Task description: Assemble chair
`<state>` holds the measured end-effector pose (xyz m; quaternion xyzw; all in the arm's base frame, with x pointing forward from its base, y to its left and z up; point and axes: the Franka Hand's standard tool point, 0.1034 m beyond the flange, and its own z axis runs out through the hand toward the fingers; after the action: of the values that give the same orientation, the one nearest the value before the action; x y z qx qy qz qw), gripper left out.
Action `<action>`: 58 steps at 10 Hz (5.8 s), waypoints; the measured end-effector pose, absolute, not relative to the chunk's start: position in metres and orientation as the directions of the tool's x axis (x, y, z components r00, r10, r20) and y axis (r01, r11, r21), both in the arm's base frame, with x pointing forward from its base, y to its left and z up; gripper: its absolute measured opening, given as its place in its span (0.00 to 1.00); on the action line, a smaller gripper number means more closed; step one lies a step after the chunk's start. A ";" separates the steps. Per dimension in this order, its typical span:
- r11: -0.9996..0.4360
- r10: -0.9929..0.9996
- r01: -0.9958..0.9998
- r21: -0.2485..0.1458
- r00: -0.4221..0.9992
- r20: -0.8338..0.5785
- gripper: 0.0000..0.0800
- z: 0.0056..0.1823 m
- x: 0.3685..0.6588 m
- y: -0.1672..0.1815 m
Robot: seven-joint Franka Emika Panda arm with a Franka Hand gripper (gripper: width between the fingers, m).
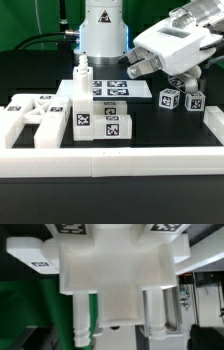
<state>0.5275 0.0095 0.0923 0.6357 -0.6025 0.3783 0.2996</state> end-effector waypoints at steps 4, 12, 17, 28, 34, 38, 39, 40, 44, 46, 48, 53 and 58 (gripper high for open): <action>-0.099 -0.731 -0.986 -0.132 -0.018 0.683 0.81 0.108 0.549 0.032; -0.065 -0.899 -0.984 -0.166 -0.015 0.438 0.81 0.128 0.564 0.021; -0.220 -0.871 -0.964 -0.148 0.126 0.475 0.81 0.137 0.570 0.012; -0.528 -0.825 -0.841 -0.121 0.474 0.306 0.81 0.170 0.585 -0.030; -0.430 -0.876 -0.888 -0.166 0.365 0.317 0.81 0.173 0.588 -0.049; -0.647 -0.725 -0.756 -0.104 0.566 0.393 0.81 0.184 0.585 -0.103; -0.646 -0.726 -0.757 -0.102 0.568 0.387 0.81 0.182 0.585 -0.099; -0.645 -0.742 -0.759 -0.092 0.592 0.315 0.81 0.179 0.580 -0.098; -0.779 -0.627 -0.623 -0.073 0.770 0.115 0.81 0.189 0.574 -0.133; -0.807 -0.584 -0.579 -0.115 0.812 0.012 0.81 0.186 0.578 -0.142; -0.805 -0.584 -0.584 -0.106 0.811 -0.037 0.81 0.187 0.575 -0.148; -0.910 -0.408 -0.410 -0.064 0.912 -0.050 0.81 0.166 0.578 -0.136; -0.960 -0.278 -0.279 -0.036 0.960 -0.038 0.81 0.156 0.580 -0.141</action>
Offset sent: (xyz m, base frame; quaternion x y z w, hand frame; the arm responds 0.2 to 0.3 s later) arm 0.0164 0.0168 0.0092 0.0019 -0.1937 0.0209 0.9808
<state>0.5797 -0.1412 0.1563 0.9897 -0.1406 -0.0161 -0.0204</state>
